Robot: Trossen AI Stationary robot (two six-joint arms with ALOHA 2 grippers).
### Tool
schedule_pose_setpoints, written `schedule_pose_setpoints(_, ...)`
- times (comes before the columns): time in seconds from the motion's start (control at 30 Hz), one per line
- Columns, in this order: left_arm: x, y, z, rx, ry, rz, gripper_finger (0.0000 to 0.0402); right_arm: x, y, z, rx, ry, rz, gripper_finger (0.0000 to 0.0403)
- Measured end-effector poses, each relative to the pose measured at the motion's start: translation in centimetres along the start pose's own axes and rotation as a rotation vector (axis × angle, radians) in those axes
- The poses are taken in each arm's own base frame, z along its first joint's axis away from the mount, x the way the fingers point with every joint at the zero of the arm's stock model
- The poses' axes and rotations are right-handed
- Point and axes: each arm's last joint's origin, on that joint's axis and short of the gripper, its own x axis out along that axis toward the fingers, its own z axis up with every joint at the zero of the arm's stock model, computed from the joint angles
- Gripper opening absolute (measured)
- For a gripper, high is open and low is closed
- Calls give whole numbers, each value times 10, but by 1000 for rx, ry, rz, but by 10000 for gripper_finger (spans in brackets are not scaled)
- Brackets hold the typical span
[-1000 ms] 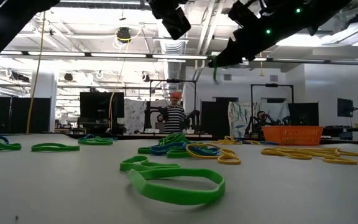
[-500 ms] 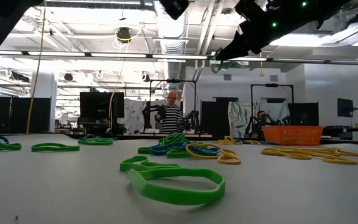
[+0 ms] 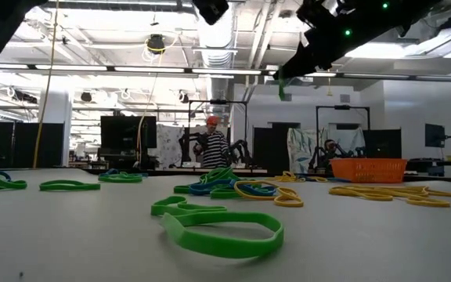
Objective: Sort rubber bands into baskets
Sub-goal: Put the green rubber band into the orange bin
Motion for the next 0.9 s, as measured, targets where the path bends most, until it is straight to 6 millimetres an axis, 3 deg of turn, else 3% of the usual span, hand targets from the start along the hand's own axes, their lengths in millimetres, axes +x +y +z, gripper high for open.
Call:
schedule_pose_setpoints(0.27,-34,-24,20,34,-99,271,45,0,1,-1,-3,6,16,20)
schedule_pose_setpoints(0.53,-60,-46,21,-44,-92,471,45,0,1,-1,-7,5,16,20)
schedule_pose_setpoints(0.9,-98,-90,24,-64,-226,581,45,0,1,0,-7,2,15,20)
